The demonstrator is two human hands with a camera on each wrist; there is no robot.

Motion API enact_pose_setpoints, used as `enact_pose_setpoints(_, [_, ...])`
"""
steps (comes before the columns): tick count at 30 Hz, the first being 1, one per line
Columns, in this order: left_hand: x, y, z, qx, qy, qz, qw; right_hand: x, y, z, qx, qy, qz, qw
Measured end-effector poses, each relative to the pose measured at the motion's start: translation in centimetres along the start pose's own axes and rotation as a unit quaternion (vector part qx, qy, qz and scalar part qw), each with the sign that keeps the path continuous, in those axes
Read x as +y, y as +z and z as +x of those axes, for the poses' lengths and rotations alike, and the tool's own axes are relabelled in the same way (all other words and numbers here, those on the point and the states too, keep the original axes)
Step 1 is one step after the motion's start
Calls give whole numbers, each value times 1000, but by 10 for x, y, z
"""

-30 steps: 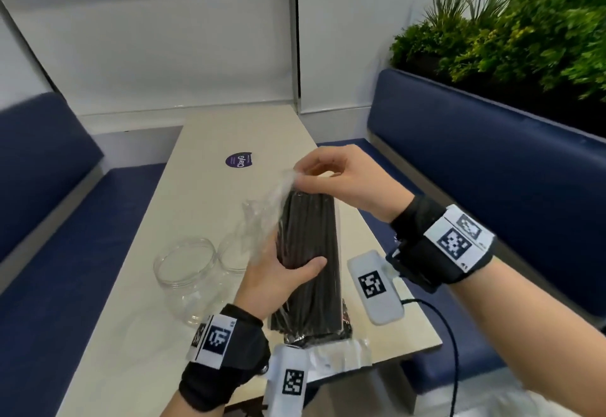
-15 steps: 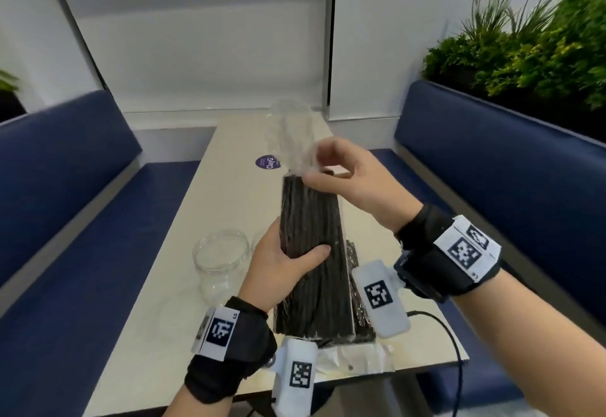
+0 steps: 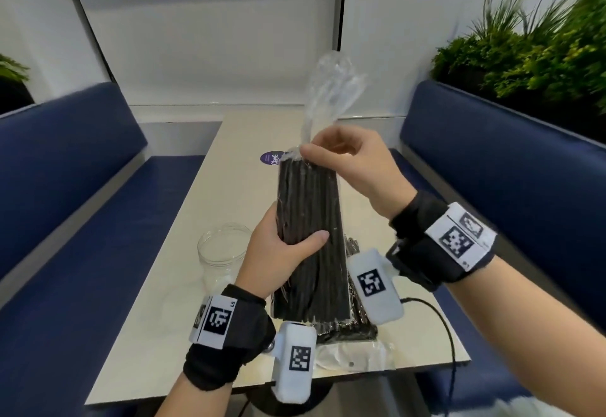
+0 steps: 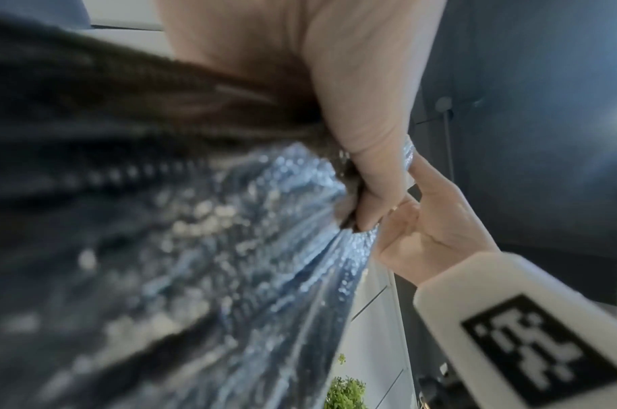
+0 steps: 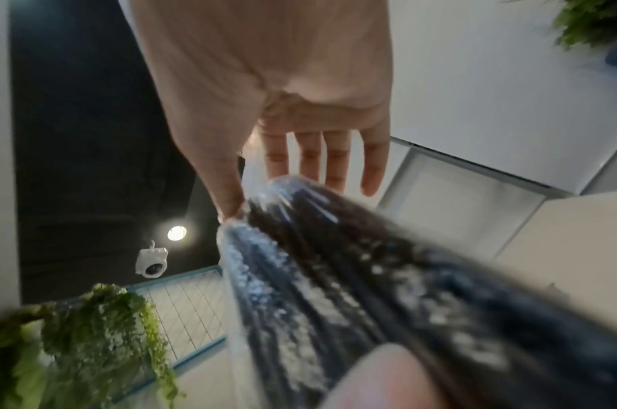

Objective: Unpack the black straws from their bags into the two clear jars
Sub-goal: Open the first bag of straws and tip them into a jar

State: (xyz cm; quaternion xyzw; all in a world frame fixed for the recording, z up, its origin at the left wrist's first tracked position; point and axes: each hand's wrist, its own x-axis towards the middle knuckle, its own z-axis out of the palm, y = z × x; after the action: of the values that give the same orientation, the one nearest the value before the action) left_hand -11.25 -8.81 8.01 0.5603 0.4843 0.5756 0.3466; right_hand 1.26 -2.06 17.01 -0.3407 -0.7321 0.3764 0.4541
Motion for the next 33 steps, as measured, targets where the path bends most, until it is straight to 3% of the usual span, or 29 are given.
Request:
enact_pose_setpoints(2, [-2,2,0,-5,-3,10,1000,-1,0,4,19,-11,17,1000])
enact_pose_setpoints(6, [-5,4,-1,-11,-7,37,999,-5,-6,13,-38,13,-23,999])
enact_pose_setpoints(9, [-7,4,-1,-15,-9,52,998,-6,-8,19,-30,6,-30,999])
enact_pose_setpoints(12, [-6,2,1,-17,-12,36,999,-7,-9,25,-42,36,82,995])
enact_pose_setpoints(16, [-6,-2,2,-17,-8,40,999,-5,-10,28,-26,101,312,944])
enact_pose_setpoints(18, [-6,-3,3,-2,-7,30,1000,1,-9,25,-16,110,226,968])
enact_pose_setpoints(21, [-6,-4,3,-2,-5,37,999,14,1,14,-36,30,47,998])
enact_pose_setpoints(24, [-9,-5,2,-1,-6,35,999,10,6,12,-6,-7,99,995])
enact_pose_setpoints(28, [-13,-12,-1,8,-4,35,999,3,6,13,-32,5,304,952])
enact_pose_setpoints(31, [-21,-20,-8,38,-8,28,999,9,17,3,-48,7,247,968])
enact_pose_setpoints(33, [-29,-26,-15,60,-15,20,998,22,30,-11,-101,34,189,976])
